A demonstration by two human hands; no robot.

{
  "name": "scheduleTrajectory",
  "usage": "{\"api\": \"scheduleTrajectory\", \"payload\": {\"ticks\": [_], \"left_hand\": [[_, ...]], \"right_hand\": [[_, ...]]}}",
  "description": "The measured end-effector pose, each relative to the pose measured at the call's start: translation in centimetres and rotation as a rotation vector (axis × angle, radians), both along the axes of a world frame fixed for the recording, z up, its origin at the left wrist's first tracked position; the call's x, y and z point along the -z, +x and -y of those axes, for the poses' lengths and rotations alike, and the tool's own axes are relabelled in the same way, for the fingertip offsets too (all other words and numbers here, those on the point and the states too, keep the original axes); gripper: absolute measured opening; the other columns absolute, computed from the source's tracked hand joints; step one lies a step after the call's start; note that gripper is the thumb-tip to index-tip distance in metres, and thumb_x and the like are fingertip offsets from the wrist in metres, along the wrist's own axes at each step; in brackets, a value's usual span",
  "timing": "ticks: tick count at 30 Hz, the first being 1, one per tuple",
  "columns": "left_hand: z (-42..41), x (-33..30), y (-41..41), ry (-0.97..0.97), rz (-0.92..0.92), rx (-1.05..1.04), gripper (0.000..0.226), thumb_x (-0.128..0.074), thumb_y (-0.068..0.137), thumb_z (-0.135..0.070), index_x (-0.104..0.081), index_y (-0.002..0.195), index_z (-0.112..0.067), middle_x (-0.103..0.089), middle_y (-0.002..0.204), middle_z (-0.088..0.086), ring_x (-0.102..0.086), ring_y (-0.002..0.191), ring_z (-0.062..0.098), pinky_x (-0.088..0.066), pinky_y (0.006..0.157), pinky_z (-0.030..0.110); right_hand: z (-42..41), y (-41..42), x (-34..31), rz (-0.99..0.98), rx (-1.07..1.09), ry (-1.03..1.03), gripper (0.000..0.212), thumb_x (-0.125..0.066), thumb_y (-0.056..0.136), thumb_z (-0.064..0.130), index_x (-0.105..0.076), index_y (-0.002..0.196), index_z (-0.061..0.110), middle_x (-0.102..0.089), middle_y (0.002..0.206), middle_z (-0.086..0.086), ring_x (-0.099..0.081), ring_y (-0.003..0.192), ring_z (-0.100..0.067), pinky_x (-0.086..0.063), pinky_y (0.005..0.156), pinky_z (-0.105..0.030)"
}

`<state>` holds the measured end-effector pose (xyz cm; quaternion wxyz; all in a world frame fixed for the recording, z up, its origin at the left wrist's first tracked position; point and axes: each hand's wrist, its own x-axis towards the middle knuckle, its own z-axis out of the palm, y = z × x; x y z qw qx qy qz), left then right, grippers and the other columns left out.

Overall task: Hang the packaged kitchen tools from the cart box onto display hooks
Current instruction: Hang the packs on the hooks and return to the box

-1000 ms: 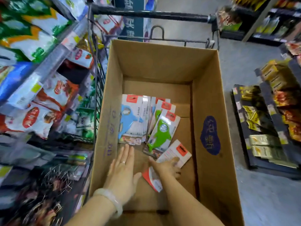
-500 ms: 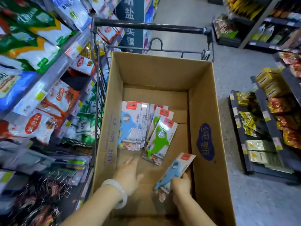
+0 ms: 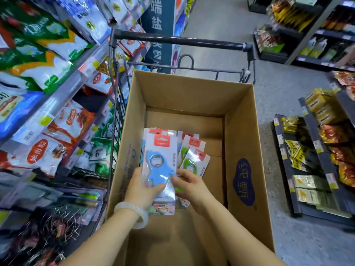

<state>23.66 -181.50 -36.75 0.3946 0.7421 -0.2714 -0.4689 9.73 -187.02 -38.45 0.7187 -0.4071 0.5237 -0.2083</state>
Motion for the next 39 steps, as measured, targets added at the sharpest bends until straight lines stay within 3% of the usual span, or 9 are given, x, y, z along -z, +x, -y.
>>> {"api": "scheduleTrajectory", "payload": {"ticks": [5,10,15,22,26,29,33,35,39], "left_hand": [[-0.5,1.6,1.1,0.084,0.076,-0.036,0.066,-0.077,0.053,-0.025,-0.051,0.111,-0.014,-0.067,0.105,0.006,-0.066,0.093,0.023,-0.053,0.085,0.05],[-0.6,1.3,1.0,0.074,0.073,-0.107,0.065,-0.072,0.049,-0.023,-0.047,0.108,-0.017,-0.064,0.105,0.008,-0.063,0.095,0.026,-0.052,0.086,0.05],[-0.7,1.1,1.0,0.023,0.015,-0.116,0.063,-0.078,0.063,0.009,-0.042,0.109,-0.014,-0.06,0.097,-0.001,-0.059,0.079,0.003,-0.049,0.056,0.007],[-1.6,-0.7,0.4,-0.03,0.019,-0.123,0.056,-0.077,0.068,0.006,-0.043,0.105,-0.02,-0.06,0.096,-0.007,-0.06,0.083,0.003,-0.048,0.061,0.01],[-2.7,-3.6,0.3,-0.108,0.06,-0.12,0.055,-0.077,0.07,0.001,-0.043,0.108,-0.019,-0.058,0.097,-0.01,-0.06,0.089,0.009,-0.046,0.057,0.006],[-4.2,-6.2,0.7,-0.217,0.106,-0.167,0.062,-0.078,0.071,-0.004,-0.04,0.117,-0.019,-0.056,0.109,-0.004,-0.057,0.099,0.015,-0.046,0.069,0.013],[-8.4,-10.2,2.1,-0.371,0.195,-0.28,0.059,-0.077,0.073,-0.005,-0.038,0.114,-0.022,-0.048,0.1,-0.02,-0.05,0.1,0.009,-0.045,0.079,0.016],[-11.6,-11.7,3.1,-0.424,0.221,-0.342,0.061,-0.078,0.071,-0.006,-0.041,0.119,-0.017,-0.053,0.107,-0.012,-0.052,0.105,0.011,-0.044,0.084,0.022],[-20.4,-14.7,5.0,-0.497,0.262,-0.53,0.065,-0.079,0.069,-0.002,-0.043,0.122,-0.004,-0.057,0.113,0.005,-0.056,0.104,0.02,-0.046,0.076,0.015]], "right_hand": [[2.8,-1.7,6.5,-0.693,0.099,-0.089,0.062,-0.076,0.075,0.028,-0.045,0.122,0.0,-0.057,0.122,-0.013,-0.053,0.117,-0.032,-0.046,0.095,-0.038],[4.2,-1.0,9.4,-0.778,0.188,0.004,0.09,-0.085,0.057,0.046,-0.042,0.12,-0.001,-0.054,0.126,-0.02,-0.051,0.12,-0.037,-0.044,0.098,-0.046],[4.5,-0.3,10.1,-0.772,0.295,0.019,0.085,-0.088,0.056,0.034,-0.041,0.118,-0.001,-0.054,0.123,-0.022,-0.05,0.12,-0.037,-0.044,0.097,-0.044],[3.5,-0.9,6.0,-0.559,0.376,-0.129,0.046,-0.071,0.077,0.003,-0.046,0.116,0.004,-0.063,0.116,-0.016,-0.061,0.102,-0.034,-0.048,0.086,-0.04],[2.7,-0.4,-0.6,-0.293,0.308,-0.314,0.043,-0.063,0.081,-0.007,-0.047,0.118,0.005,-0.061,0.11,-0.01,-0.057,0.092,-0.019,-0.051,0.072,-0.028],[1.6,0.2,-5.9,-0.101,0.226,-0.429,0.043,-0.06,0.081,-0.013,-0.049,0.117,0.008,-0.062,0.104,-0.005,-0.062,0.078,-0.004,-0.052,0.06,-0.011],[-1.5,1.9,-11.5,0.069,0.068,-0.484,0.041,-0.06,0.082,-0.01,-0.05,0.111,0.017,-0.064,0.102,-0.004,-0.064,0.084,-0.013,-0.056,0.075,-0.026],[-4.0,3.3,-13.7,0.138,-0.009,-0.515,0.042,-0.06,0.082,-0.009,-0.05,0.114,0.017,-0.067,0.101,-0.002,-0.065,0.086,-0.015,-0.056,0.076,-0.029],[-11.1,6.9,-17.6,0.267,-0.165,-0.569,0.043,-0.06,0.082,-0.01,-0.052,0.114,0.018,-0.068,0.105,-0.009,-0.065,0.09,-0.022,-0.057,0.076,-0.032]]}}
